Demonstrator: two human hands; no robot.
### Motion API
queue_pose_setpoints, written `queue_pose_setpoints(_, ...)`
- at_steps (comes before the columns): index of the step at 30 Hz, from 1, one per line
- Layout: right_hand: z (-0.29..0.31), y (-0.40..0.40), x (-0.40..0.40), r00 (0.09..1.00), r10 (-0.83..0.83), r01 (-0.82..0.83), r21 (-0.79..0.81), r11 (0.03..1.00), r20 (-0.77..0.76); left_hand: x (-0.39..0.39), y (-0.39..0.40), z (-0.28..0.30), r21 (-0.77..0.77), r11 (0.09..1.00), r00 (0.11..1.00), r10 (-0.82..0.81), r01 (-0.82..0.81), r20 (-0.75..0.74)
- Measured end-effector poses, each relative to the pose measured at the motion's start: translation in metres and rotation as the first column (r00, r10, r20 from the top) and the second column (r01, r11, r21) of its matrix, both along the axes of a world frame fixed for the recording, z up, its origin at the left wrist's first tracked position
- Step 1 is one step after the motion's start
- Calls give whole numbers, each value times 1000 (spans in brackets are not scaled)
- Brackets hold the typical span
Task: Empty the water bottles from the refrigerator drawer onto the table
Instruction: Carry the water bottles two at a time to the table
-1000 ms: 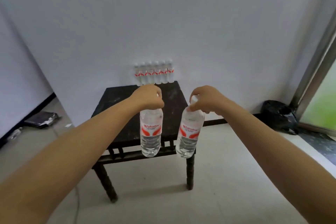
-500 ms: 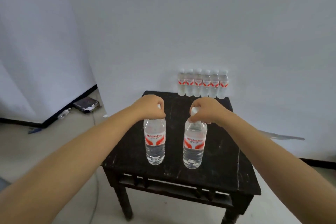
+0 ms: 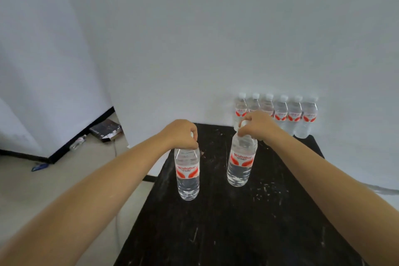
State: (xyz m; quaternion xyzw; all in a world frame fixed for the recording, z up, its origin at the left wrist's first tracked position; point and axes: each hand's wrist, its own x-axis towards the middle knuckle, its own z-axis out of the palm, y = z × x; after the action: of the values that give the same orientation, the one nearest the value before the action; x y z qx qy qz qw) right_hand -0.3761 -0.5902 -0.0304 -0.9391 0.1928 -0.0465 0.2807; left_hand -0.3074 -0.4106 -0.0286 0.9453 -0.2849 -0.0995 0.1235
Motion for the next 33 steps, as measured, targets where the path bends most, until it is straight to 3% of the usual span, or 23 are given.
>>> queue_pose_setpoints(7, -11, -18, 112, 990, -43, 36, -55, 998, -138, 137, -26, -13, 40, 993, 993, -106, 108, -46)
queue_pose_setpoints(15, -47, -61, 224, 972, -81, 50, -145, 988, -221, 259, -95, -35, 65, 992, 992, -99, 104, -75)
queue_pose_setpoints(24, -84, -124, 327, 963, -67, 30, -143, 989, -259, 345, -187, -84, 33, 998, 992, -49, 53, -116)
queue_pose_setpoints(33, -120, -164, 382, 980, -74, 32, -223, 974, -184, 388, -251, -120, 1, 996, 995, -94, 94, -25)
